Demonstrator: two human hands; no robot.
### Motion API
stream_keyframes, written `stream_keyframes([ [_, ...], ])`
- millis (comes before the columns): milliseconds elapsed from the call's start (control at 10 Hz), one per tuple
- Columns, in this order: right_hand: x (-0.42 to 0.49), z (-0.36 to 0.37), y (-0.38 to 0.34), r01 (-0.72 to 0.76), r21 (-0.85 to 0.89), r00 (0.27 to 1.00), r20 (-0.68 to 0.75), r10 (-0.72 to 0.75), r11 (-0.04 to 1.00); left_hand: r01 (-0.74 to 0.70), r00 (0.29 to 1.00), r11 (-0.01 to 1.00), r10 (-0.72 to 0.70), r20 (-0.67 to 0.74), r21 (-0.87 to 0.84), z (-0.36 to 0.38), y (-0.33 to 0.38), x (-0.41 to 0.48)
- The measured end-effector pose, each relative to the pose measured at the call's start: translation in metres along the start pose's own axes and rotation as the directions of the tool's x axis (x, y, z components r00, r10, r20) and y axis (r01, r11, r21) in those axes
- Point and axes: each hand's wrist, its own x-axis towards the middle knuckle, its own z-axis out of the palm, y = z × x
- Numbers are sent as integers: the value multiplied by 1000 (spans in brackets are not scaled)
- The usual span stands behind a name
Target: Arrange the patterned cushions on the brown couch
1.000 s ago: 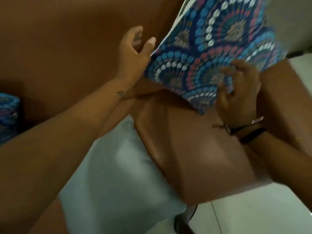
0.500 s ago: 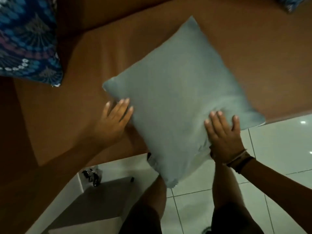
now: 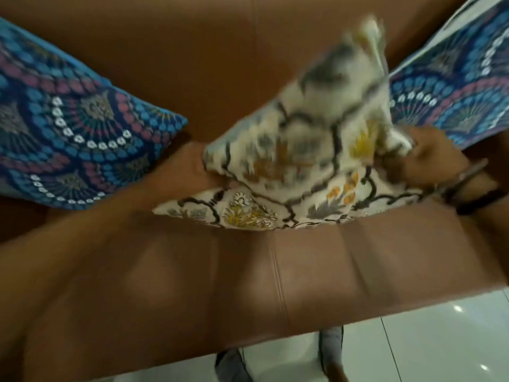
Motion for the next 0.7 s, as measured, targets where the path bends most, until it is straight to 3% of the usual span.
stream_keyframes([
  [100, 52, -7, -3, -151, -10, 988, -11, 151, 988, 137, 981, 990, -131, 141, -31, -46, 20, 29],
  [200, 93, 13, 26, -195, -62, 981, 7, 196, 979, 244, 960, 969, -247, 135, 38, -62, 11, 63],
  [300, 119, 25, 56, -218, -126, 976, -1, 220, 968, 255, 960, 966, -258, 107, 40, -58, 1, 84],
  [500, 157, 11, 61, -117, -116, 982, -160, 98, 986, 236, 972, 967, -234, 24, -96, -56, 0, 108],
  [700, 158, 8, 72, -155, -104, 982, -125, 142, 982, 276, 960, 958, -278, -15, -81, -54, 6, 117],
])
